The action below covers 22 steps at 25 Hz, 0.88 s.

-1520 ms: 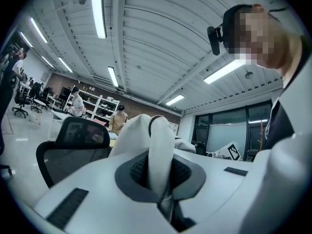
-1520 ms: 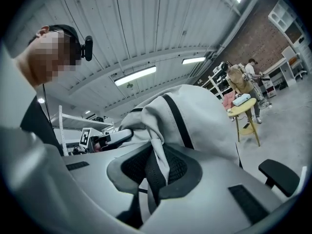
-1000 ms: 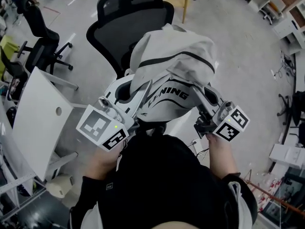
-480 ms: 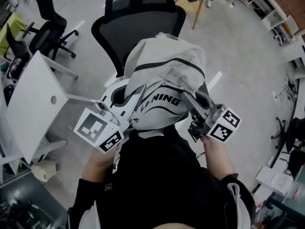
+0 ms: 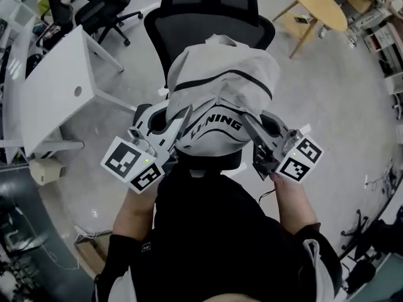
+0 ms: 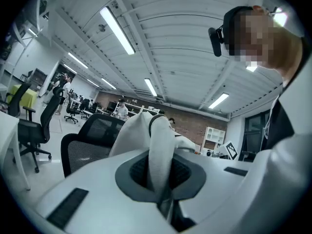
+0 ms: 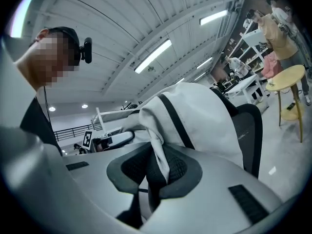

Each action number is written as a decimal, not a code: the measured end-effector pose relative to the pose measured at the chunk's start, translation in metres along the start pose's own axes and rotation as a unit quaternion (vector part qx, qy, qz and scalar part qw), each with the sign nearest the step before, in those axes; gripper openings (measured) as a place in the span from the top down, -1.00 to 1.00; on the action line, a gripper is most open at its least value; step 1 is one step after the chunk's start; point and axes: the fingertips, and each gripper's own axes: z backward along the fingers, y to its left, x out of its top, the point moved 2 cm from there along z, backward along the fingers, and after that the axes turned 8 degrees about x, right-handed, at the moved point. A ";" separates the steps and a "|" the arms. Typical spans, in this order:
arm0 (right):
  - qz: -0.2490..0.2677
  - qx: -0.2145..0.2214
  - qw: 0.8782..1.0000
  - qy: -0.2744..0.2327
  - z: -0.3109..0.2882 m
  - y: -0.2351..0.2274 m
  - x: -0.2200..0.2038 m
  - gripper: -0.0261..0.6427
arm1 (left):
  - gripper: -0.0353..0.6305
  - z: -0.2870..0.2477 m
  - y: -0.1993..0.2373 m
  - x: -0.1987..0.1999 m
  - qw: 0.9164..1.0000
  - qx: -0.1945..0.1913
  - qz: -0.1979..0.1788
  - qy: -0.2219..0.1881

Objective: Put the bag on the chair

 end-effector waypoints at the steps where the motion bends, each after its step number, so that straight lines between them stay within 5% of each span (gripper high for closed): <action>1: 0.001 -0.002 1.000 0.003 0.000 -0.005 0.001 0.75 | 0.82 -0.004 0.002 -0.002 1.000 0.003 0.003 0.001; 15: -0.050 -0.081 0.995 0.005 -0.001 -0.104 -0.031 0.74 | 0.82 -0.078 0.050 -0.064 0.997 -0.008 0.011 0.074; 22: -0.056 -0.122 0.990 0.033 -0.006 -0.174 -0.060 0.74 | 0.82 -0.118 0.092 -0.127 0.989 0.022 0.065 0.129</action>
